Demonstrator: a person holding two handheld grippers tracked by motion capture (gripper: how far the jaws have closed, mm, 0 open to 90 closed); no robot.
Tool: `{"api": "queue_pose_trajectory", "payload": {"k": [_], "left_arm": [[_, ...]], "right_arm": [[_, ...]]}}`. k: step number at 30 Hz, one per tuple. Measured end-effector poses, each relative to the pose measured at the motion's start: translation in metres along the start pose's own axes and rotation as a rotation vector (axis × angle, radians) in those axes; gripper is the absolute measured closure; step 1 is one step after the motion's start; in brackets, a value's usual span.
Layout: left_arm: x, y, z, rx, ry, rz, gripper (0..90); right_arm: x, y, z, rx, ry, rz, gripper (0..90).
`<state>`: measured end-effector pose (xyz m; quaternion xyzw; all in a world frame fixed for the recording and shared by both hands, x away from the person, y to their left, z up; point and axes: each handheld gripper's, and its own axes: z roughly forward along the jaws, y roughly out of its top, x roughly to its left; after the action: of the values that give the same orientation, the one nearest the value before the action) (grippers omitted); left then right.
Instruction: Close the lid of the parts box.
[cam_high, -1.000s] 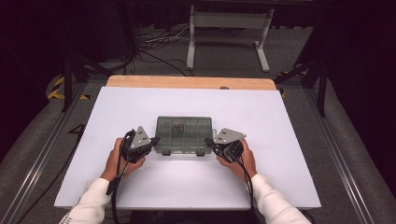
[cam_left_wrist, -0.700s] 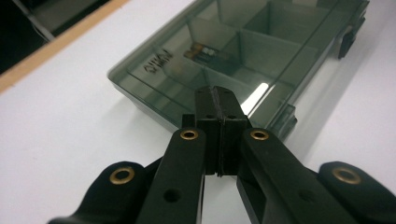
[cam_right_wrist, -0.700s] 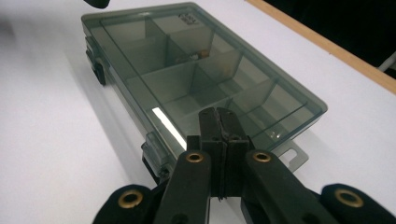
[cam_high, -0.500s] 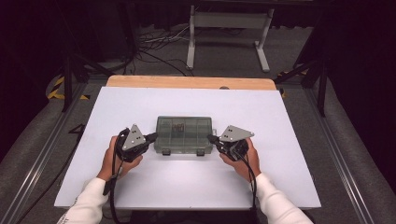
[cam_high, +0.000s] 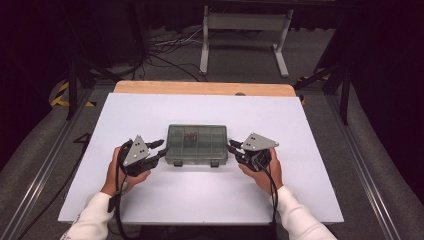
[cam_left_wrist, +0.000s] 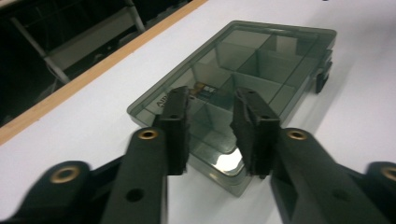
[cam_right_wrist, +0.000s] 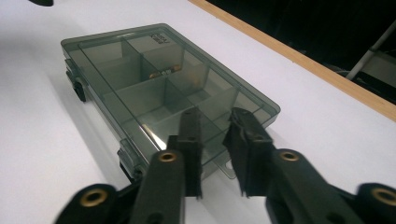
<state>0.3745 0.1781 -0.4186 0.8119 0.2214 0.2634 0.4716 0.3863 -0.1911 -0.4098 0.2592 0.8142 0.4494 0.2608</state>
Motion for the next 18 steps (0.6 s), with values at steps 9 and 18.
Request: {"api": "queue_pose_trajectory", "payload": {"k": [9,18], "left_arm": [[-0.001,-0.01,0.012,0.021,0.001,-0.029,31.5],[0.0,-0.012,0.013,-0.008,0.011,-0.067,11.5]], "right_arm": [[-0.002,-0.005,0.005,0.001,-0.016,0.0,46.1],[-0.001,-0.011,0.015,0.021,-0.043,0.014,17.1]]}}
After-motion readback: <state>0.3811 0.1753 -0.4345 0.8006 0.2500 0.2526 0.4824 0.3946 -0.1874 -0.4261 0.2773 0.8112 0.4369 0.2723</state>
